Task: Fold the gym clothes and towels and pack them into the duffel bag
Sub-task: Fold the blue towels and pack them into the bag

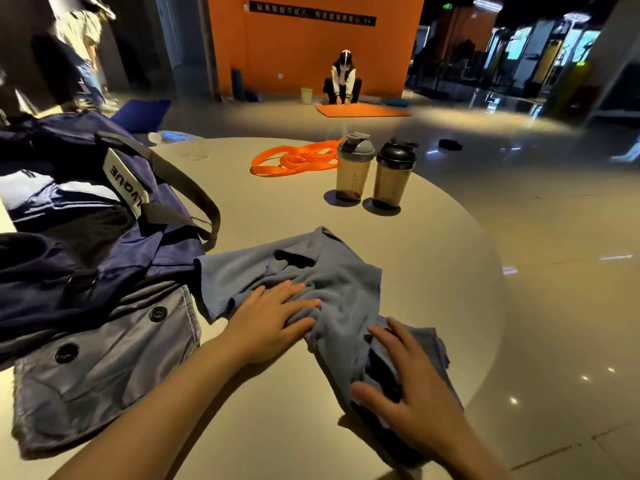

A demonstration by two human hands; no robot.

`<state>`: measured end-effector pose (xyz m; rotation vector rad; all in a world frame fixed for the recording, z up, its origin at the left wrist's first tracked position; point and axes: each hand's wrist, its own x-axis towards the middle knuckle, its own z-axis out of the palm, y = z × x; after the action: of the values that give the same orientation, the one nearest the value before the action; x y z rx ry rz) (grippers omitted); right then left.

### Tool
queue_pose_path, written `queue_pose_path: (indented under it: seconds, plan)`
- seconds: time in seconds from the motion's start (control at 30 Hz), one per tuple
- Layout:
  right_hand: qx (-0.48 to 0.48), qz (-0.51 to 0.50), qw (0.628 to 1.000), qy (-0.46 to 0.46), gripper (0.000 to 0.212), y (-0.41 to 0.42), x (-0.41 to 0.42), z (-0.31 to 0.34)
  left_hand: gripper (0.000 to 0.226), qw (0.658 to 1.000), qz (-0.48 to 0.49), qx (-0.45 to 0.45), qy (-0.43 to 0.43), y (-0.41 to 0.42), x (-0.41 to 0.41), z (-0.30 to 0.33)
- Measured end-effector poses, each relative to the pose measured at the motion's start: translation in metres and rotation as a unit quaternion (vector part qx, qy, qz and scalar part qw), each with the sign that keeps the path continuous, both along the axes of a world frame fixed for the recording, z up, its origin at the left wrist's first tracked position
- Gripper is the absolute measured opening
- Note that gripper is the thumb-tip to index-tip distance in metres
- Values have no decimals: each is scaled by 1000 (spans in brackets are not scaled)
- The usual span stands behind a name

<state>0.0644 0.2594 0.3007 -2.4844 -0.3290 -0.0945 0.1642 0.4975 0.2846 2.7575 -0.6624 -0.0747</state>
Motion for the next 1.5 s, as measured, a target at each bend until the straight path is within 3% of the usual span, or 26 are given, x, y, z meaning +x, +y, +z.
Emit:
queue_pose_path:
  seconds: [0.07, 0.13, 0.27, 0.37, 0.47, 0.6, 0.73, 0.9, 1.03, 1.17, 1.23, 1.4, 1.5]
  plan:
    - [-78, -14, 992, -103, 82, 11, -5, -10, 93, 1000, 14, -11, 3, 2, 13, 3]
    - [-81, -29, 984, -156, 72, 19, -12, -17, 89, 999, 33, -16, -3, 3, 16, 5]
    - [-46, -83, 978, -184, 33, 17, -23, -35, 62, 987, 15, -81, -141, 6, -14, -6]
    - [4, -93, 981, -168, 29, 13, -23, -33, 48, 974, -32, -91, -203, 8, -30, -19]
    - [102, -84, 985, -114, 38, 14, -21, -4, 48, 964, -36, -120, -235, 9, -28, -9]
    - [289, -45, 954, -72, 16, 12, -15, 50, 48, 936, -3, -227, -270, 13, -28, 39]
    - [421, -46, 905, -29, 16, 1, 3, 71, 37, 909, 1, -166, -382, 18, -18, 97]
    - [287, -176, 941, -45, 31, -11, 36, 36, 27, 920, 45, -32, -389, -8, 3, 83]
    - [132, -231, 961, -75, 24, -36, 35, 8, 28, 955, -8, -103, -279, -32, -29, 48]
    - [28, -130, 981, -144, 6, -53, 10, 0, 26, 974, -117, -111, -159, -29, -95, 21]
    - [1, -89, 985, -146, 13, -58, -9, -3, 28, 979, -136, -95, -122, -22, -120, 12]
    - [-20, -72, 991, -109, 34, -65, -44, -21, 24, 979, -102, -107, -140, -14, -136, -1]
    - [-32, -92, 986, -135, 43, -67, -45, -24, 19, 976, -67, -136, -158, -11, -135, -2]
